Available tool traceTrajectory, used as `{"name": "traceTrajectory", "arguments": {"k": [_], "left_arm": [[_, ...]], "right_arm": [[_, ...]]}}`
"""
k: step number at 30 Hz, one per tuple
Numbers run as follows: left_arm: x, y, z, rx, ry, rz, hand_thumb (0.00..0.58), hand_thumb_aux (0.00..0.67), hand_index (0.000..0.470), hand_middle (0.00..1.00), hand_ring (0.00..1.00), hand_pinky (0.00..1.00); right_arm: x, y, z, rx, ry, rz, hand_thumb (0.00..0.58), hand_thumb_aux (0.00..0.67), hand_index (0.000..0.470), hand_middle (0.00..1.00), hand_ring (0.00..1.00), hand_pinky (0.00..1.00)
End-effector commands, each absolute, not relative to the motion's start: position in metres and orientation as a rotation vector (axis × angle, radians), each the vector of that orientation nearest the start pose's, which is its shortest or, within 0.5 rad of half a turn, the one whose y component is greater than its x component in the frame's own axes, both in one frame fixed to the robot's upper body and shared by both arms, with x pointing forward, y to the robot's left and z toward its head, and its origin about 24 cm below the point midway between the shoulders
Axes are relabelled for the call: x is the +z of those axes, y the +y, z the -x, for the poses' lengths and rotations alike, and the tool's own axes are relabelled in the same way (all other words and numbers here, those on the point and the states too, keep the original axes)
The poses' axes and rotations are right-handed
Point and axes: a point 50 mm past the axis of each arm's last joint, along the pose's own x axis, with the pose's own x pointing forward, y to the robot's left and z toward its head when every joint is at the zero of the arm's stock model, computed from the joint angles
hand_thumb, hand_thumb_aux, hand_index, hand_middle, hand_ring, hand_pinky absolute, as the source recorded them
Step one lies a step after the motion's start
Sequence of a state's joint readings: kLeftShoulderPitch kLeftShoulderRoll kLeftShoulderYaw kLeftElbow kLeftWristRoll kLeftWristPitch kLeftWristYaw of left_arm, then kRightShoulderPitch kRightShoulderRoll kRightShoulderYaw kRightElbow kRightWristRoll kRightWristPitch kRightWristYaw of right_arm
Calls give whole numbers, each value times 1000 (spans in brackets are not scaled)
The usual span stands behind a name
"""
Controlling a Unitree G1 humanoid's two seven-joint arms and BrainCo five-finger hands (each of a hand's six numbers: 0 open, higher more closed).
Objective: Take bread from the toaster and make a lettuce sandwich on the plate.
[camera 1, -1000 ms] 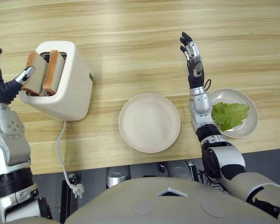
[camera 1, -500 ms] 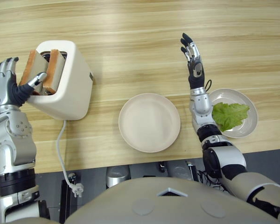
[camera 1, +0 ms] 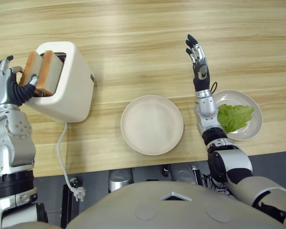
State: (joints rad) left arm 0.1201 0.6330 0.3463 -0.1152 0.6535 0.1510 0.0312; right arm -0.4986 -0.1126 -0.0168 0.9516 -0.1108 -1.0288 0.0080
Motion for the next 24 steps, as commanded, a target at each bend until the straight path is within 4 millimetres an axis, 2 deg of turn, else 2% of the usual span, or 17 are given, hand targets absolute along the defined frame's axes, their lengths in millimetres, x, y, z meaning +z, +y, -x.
{"name": "traceTrajectory", "arguments": {"k": [1, 7, 11, 12, 13, 21, 24], "left_arm": [[114, 339, -215, 430, 168, -1272, 580, 670, 460, 0, 0, 0], [111, 336, -217, 416, 151, -1255, 580, 670, 460, 0, 0, 0], [125, 335, -217, 448, 89, -1255, 580, 670, 460, 0, 0, 0], [131, 334, -217, 462, 64, -1257, 580, 670, 460, 133, 133, 133], [138, 334, -217, 479, 34, -1258, 580, 670, 460, 1000, 1000, 1000], [208, 315, -209, 624, -296, -1289, 580, 670, 460, 1000, 1000, 1000], [227, 306, -206, 654, -416, -1294, 580, 670, 460, 1000, 1000, 1000]], "right_arm": [[57, -141, -309, 186, -542, 198, 0, 0, 0, 0, 0, 0], [56, -139, -308, 193, -545, 211, 0, 0, 0, 0, 0, 0], [56, -139, -308, 193, -548, 218, 0, 0, 0, 0, 0, 0], [56, -138, -308, 192, -548, 218, 0, 0, 0, 0, 0, 0], [56, -138, -308, 192, -548, 218, 0, 0, 0, 0, 0, 0], [57, -138, -309, 187, -549, 219, 0, 0, 0, 0, 0, 0], [57, -138, -309, 185, -549, 216, 0, 0, 0, 0, 0, 0]]}}
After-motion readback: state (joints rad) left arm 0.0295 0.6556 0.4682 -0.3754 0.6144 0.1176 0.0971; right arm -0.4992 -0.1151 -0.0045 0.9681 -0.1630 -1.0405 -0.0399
